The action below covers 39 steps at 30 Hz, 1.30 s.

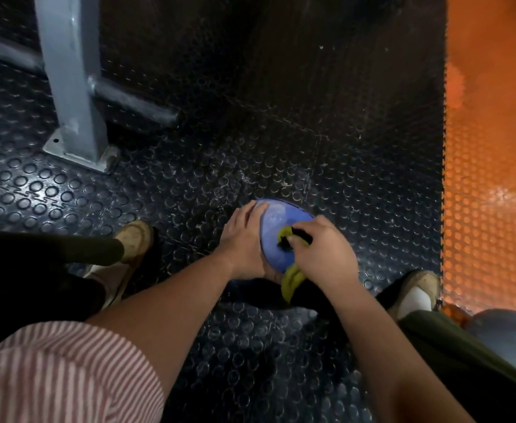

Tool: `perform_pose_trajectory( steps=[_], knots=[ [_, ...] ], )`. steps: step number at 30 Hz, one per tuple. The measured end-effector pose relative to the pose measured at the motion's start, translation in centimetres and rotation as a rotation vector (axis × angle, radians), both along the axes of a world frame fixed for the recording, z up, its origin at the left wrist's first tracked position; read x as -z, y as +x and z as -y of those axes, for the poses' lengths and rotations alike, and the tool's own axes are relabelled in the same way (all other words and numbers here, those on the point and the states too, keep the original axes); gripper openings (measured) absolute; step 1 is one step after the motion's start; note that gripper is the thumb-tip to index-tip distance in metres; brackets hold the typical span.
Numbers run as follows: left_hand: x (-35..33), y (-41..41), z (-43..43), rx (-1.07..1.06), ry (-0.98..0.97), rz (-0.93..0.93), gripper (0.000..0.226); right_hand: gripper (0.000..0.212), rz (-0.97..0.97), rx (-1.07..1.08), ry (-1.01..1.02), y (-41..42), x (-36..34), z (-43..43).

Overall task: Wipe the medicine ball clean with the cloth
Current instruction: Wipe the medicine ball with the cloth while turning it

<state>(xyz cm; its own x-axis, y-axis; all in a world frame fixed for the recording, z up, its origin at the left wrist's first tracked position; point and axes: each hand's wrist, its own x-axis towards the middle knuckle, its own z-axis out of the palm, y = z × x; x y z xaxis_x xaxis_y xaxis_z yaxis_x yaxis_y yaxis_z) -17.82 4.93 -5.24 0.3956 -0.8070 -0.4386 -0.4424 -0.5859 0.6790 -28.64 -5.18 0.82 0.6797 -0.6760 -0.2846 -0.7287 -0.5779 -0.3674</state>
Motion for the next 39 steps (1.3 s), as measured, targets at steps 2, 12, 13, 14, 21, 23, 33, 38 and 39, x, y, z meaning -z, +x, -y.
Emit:
perform_pose_trajectory(
  steps=[2, 12, 13, 14, 21, 23, 33, 38, 39],
  knots=[
    [0.0, -0.2, -0.4, 0.021, -0.015, 0.021, 0.141, 0.026, -0.004, 0.032, 0.018, 2.6, 0.5, 1.6],
    [1.5, 0.5, -1.3, 0.001, -0.072, -0.046, 0.141, 0.026, -0.045, 0.036, 0.007, 3.9, 0.3, -0.1],
    [1.5, 0.6, -1.1, -0.018, -0.089, -0.058, 0.134, 0.024, -0.007, 0.040, 0.007, 2.8, -0.2, -1.2],
    [1.6, 0.6, -0.9, -0.048, -0.102, -0.071, 0.129, 0.022, 0.016, 0.035, 0.007, 1.7, -0.5, -2.3],
    [1.9, -0.7, -1.6, -0.114, -0.146, -0.070, 0.133, 0.020, -0.041, 0.041, -0.012, 2.7, -0.6, -1.4],
    [1.5, -0.4, -1.6, -0.072, -0.118, -0.059, 0.139, 0.022, -0.094, 0.087, 0.044, 4.9, -0.5, 0.6],
    [1.3, -0.2, -1.9, -0.091, -0.155, -0.086, 0.138, 0.019, -0.057, 0.061, 0.089, 7.7, 2.7, 4.1],
    [1.6, 0.0, -1.1, -0.179, -0.209, -0.144, 0.128, 0.012, 0.218, 0.170, 0.025, 1.8, 2.1, 1.5],
    [1.7, 0.1, -0.8, -0.186, -0.216, -0.140, 0.127, 0.011, 0.246, 0.187, 0.028, 0.7, 1.9, 1.0]
  ],
)
